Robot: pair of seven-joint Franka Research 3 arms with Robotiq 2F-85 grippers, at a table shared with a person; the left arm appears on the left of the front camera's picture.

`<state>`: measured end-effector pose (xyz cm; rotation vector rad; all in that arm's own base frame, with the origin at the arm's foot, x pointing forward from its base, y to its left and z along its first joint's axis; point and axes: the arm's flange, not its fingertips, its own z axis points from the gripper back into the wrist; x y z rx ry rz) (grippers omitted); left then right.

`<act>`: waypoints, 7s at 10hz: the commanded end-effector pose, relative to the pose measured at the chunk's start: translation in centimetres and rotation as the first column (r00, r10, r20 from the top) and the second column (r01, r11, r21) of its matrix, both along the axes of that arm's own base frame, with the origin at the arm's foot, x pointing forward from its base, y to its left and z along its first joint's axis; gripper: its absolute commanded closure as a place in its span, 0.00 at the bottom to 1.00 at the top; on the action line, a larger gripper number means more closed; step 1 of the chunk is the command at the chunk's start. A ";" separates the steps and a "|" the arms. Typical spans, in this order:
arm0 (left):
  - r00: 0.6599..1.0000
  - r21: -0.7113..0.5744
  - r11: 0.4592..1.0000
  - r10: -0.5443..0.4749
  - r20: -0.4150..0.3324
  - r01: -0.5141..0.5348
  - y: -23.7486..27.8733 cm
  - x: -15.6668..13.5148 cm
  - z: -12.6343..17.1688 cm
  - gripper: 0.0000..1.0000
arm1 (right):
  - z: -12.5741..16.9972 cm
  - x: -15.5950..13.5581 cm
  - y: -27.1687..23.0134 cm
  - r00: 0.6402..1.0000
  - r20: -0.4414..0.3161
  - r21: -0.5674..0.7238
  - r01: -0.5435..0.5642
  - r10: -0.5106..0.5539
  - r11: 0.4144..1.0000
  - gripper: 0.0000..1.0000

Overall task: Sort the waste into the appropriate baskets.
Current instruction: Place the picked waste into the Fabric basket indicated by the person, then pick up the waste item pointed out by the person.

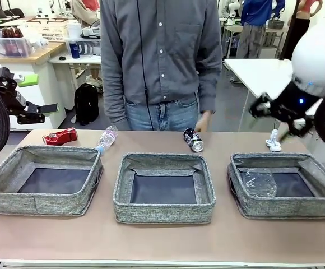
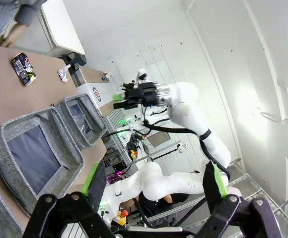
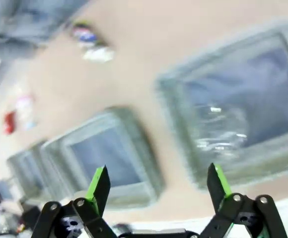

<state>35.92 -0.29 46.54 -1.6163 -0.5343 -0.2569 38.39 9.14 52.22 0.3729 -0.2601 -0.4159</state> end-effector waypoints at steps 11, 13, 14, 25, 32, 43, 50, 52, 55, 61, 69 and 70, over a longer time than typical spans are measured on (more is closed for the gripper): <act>1.000 -0.013 1.000 -0.001 0.012 0.001 -0.2 -0.2 0.2 0.00 | 5.8 -0.6 2.9 0.943 0.255 0.296 -0.286 0.213 0.911 0.00; 1.000 -0.013 1.000 -0.001 0.012 0.001 -0.2 -0.2 0.2 0.00 | 5.8 -0.6 2.9 0.943 0.255 0.296 -0.286 0.213 0.911 0.00; 1.000 -0.013 1.000 -0.001 0.012 0.001 -0.2 -0.2 0.2 0.00 | 5.8 -0.6 2.9 0.943 0.255 0.296 -0.286 0.213 0.911 0.00; 1.000 -0.013 1.000 -0.001 0.012 0.001 -0.2 -0.2 0.2 0.00 | 5.8 -0.6 2.9 0.943 0.255 0.296 -0.286 0.213 0.911 0.00; 0.987 0.405 0.903 0.162 -0.017 -0.141 -1.6 3.6 2.2 0.00 | 5.8 -0.6 2.9 0.943 0.255 0.296 -0.286 0.213 0.911 0.00; 0.977 0.864 0.504 0.179 -0.113 0.008 -11.2 17.6 -1.5 0.00 | 5.8 -0.6 2.9 0.943 0.255 0.296 -0.286 0.213 0.911 0.00; 0.886 0.922 0.319 0.329 -0.326 0.221 -12.0 29.3 -9.5 0.00 | 5.8 -0.6 2.9 0.943 0.255 0.296 -0.286 0.213 0.911 0.00; 0.875 0.941 0.257 0.376 -0.306 0.219 -13.1 30.7 -11.4 0.00 | 5.8 -0.6 2.9 0.943 0.255 0.296 -0.286 0.213 0.911 0.00; 0.873 0.952 0.196 0.388 -0.297 0.236 -15.0 31.9 -13.7 0.00 | 5.8 -0.6 2.9 0.943 0.255 0.296 -0.286 0.213 0.911 0.00; 0.875 0.958 0.169 0.395 -0.279 0.230 -15.1 32.0 -14.6 0.59 | 5.8 -0.6 2.9 0.943 0.255 0.296 -0.286 0.213 0.911 0.00; 0.867 0.963 0.195 0.428 -0.256 0.189 -14.2 30.3 -14.0 0.59 | 5.8 -0.6 2.9 0.943 0.255 0.296 -0.286 0.213 0.911 0.00; 0.861 0.962 0.205 0.440 -0.255 0.181 -14.0 30.0 -13.7 0.59 | 5.8 -0.6 2.9 0.943 0.255 0.296 -0.286 0.213 0.911 0.00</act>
